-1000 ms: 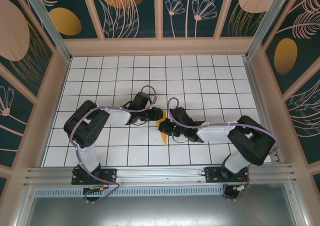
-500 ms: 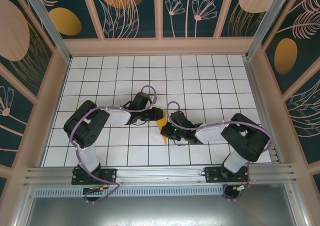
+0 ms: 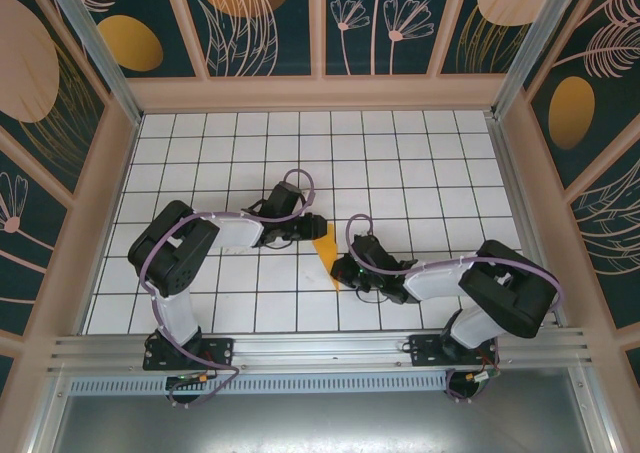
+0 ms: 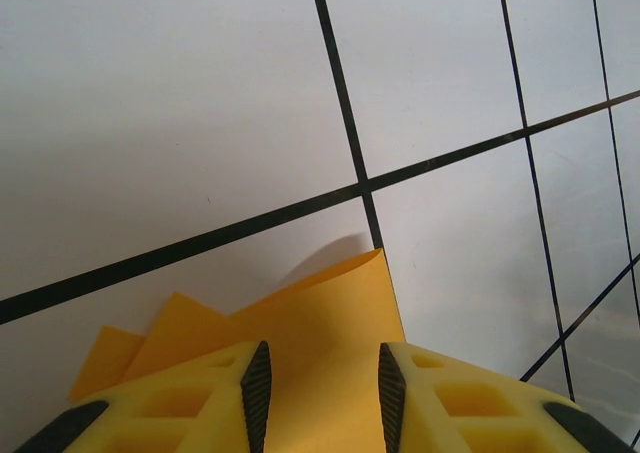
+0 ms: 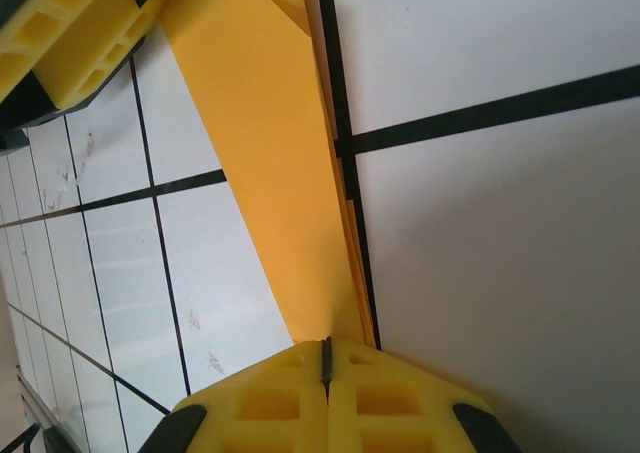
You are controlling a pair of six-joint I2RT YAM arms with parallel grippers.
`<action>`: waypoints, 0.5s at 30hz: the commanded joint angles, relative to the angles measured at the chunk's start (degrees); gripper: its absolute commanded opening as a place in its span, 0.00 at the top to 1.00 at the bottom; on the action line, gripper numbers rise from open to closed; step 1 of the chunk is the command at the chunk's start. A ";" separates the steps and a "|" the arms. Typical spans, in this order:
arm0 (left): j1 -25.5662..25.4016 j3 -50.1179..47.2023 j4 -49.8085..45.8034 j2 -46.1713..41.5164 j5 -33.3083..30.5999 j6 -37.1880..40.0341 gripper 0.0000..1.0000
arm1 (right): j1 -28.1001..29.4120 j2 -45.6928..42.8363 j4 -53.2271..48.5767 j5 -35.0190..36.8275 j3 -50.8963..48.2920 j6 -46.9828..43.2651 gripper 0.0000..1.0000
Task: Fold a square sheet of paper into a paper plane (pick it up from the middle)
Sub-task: Fold the wing for the fifth time at the center of the table.
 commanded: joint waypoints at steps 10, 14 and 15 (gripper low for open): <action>1.27 -1.56 -3.54 -1.15 -5.79 4.06 0.63 | 1.87 1.39 -10.74 1.11 1.08 -0.42 0.93; 3.58 -3.22 -0.40 -0.20 -3.24 3.82 0.62 | 2.70 3.54 -11.59 1.74 0.98 0.77 0.94; 4.27 -3.71 0.59 -0.24 -2.21 3.66 0.62 | 2.95 3.84 -12.32 1.96 1.34 0.69 0.94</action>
